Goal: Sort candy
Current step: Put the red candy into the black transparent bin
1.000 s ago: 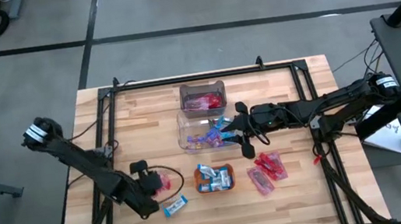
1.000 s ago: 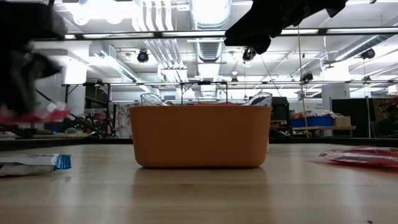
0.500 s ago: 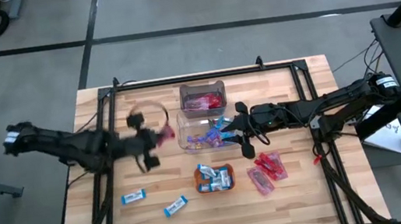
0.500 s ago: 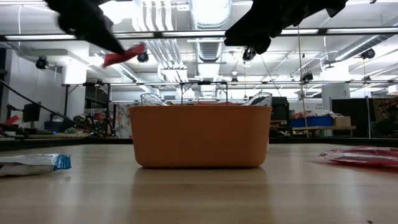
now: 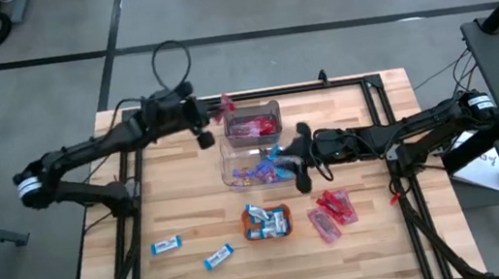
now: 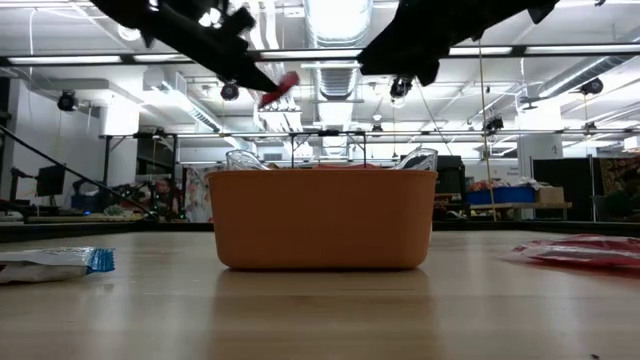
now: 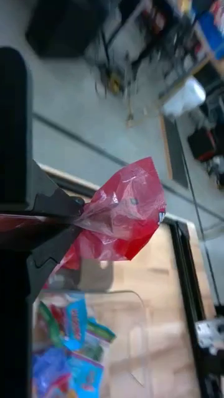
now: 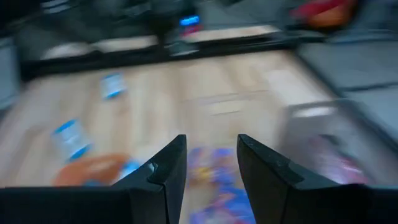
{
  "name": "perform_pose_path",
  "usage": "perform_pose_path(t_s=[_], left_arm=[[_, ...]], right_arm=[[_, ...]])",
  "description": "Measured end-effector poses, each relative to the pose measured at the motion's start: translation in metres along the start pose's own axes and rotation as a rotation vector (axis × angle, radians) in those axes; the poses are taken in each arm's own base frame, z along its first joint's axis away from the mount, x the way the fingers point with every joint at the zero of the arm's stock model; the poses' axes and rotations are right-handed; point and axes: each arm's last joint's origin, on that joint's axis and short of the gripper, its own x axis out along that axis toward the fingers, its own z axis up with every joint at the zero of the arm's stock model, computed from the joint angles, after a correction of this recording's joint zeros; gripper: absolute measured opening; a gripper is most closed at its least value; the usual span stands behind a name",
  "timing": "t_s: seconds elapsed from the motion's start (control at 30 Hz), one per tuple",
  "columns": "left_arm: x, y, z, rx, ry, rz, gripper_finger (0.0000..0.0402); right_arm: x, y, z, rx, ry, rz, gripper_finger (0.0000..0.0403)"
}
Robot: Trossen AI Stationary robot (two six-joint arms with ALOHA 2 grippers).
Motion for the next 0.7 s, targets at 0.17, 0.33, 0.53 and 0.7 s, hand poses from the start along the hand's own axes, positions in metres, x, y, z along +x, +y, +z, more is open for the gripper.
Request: perform_pose_path(t_s=[0.17, 0.33, 0.53, 0.7], left_arm=[[0.038, 0.007, 0.003, -0.029, -0.014, -0.077, 0.0001], [0.079, 0.008, 0.000, 0.096, 0.097, -0.126, 0.0001], [0.117, 0.009, -0.026, 0.284, 0.373, -0.303, 0.0001], [0.138, 0.022, -0.041, 0.256, 0.458, -0.322, 0.0001]], right_arm=[[-0.001, -0.008, 0.000, 0.053, -0.028, -0.240, 0.0134], [-0.001, -0.008, 0.000, 0.074, -0.031, -0.245, 0.0134], [-0.001, -0.007, -0.004, 0.111, 0.010, -0.245, 0.0134], [-0.001, -0.008, -0.009, 0.142, 0.051, -0.256, 0.0134]])
